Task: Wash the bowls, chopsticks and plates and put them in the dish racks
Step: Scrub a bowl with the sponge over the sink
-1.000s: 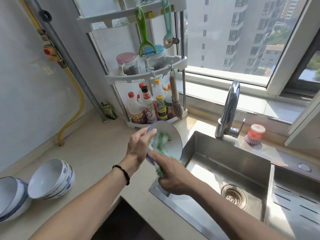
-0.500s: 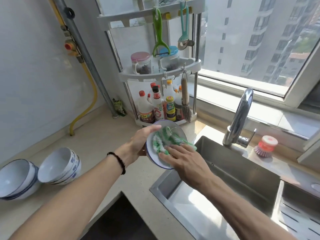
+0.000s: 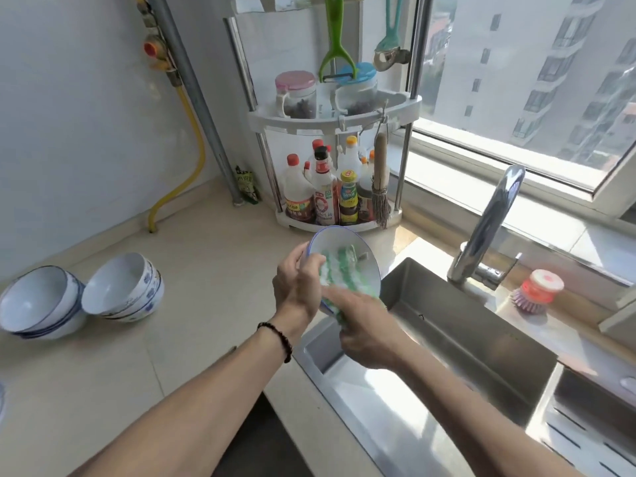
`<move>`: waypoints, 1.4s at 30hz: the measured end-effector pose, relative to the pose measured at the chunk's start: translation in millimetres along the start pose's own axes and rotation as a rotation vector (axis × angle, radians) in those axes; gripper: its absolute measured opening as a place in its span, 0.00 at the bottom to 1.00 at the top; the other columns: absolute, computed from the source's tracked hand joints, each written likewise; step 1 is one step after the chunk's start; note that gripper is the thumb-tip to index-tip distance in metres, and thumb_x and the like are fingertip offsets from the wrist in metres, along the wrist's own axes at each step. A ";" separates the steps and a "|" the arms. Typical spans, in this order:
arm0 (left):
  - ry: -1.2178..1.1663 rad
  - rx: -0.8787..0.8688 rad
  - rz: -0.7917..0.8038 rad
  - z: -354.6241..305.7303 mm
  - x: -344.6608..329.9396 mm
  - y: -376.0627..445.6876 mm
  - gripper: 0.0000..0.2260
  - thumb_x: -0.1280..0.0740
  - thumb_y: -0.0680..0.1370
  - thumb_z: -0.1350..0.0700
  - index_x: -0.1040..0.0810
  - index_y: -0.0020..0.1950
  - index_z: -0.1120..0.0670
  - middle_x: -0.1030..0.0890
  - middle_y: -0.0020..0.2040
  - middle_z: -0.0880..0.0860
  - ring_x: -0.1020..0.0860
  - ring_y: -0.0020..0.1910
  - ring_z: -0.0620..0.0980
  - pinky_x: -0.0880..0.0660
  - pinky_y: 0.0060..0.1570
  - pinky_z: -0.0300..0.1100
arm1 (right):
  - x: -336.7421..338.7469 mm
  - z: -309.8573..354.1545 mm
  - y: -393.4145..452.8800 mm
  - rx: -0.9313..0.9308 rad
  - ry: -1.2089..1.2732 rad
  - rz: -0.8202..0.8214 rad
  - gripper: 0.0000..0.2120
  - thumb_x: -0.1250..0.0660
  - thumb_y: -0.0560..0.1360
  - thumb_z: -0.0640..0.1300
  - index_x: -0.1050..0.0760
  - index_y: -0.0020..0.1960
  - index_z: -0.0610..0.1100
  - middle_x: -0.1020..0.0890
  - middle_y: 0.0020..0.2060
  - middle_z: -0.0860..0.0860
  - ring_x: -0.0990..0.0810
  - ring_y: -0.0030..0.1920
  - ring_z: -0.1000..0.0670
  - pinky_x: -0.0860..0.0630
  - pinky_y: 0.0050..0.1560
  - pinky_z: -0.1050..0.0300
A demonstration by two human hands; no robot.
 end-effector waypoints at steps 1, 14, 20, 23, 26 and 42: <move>0.015 0.003 -0.021 -1.0 -0.4 -1.9 0.06 0.37 0.66 0.47 0.22 0.34 0.47 0.27 0.28 0.45 0.28 0.35 0.53 0.30 0.38 0.50 | -3.5 7.6 0.3 -0.031 0.107 0.053 0.32 0.41 0.68 0.29 0.30 0.69 0.51 0.24 0.54 0.57 0.27 0.51 0.50 0.32 0.47 0.69; 0.130 0.095 0.243 16.4 -3.9 2.2 0.11 0.35 0.62 0.44 0.25 0.32 0.51 0.24 0.32 0.50 0.25 0.37 0.53 0.32 0.41 0.48 | -11.1 -17.5 -29.6 0.112 -0.067 0.099 0.35 0.37 0.72 0.29 0.34 0.75 0.52 0.25 0.69 0.54 0.26 0.66 0.47 0.29 0.65 0.51; 0.071 0.038 0.143 17.3 -5.4 2.3 0.14 0.36 0.63 0.46 0.31 0.32 0.57 0.30 0.33 0.52 0.32 0.37 0.52 0.36 0.42 0.47 | -15.0 6.3 -22.4 -0.076 0.047 0.017 0.28 0.41 0.70 0.30 0.28 0.66 0.50 0.21 0.58 0.54 0.26 0.54 0.47 0.35 0.51 0.56; 0.163 0.121 0.332 9.8 -4.7 5.5 0.07 0.35 0.65 0.48 0.26 0.31 0.50 0.26 0.33 0.50 0.29 0.37 0.53 0.34 0.39 0.45 | -19.7 0.2 -34.3 0.086 -0.051 0.040 0.28 0.38 0.74 0.33 0.32 0.72 0.51 0.24 0.67 0.51 0.24 0.61 0.45 0.30 0.54 0.54; 0.106 0.302 0.517 14.6 -1.3 9.2 0.14 0.33 0.69 0.47 0.18 0.47 0.56 0.16 0.45 0.57 0.18 0.41 0.58 0.25 0.40 0.43 | -13.4 -25.5 -32.6 0.262 -0.398 -0.077 0.22 0.42 0.74 0.37 0.25 0.65 0.50 0.20 0.66 0.48 0.21 0.65 0.46 0.24 0.61 0.51; -0.094 0.088 0.062 29.0 -17.8 -10.1 0.12 0.34 0.65 0.46 0.32 0.31 0.51 0.32 0.31 0.46 0.33 0.37 0.52 0.36 0.42 0.49 | -17.7 -2.4 -20.4 -0.075 0.063 0.092 0.35 0.41 0.71 0.31 0.36 0.75 0.53 0.27 0.71 0.51 0.29 0.68 0.47 0.31 0.65 0.51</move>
Point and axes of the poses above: each hand's wrist, its own y-axis towards the middle knuckle, its own x-axis out of the back of the hand, z = x × y, the point moved 5 cm from there along y, towards the middle knuckle
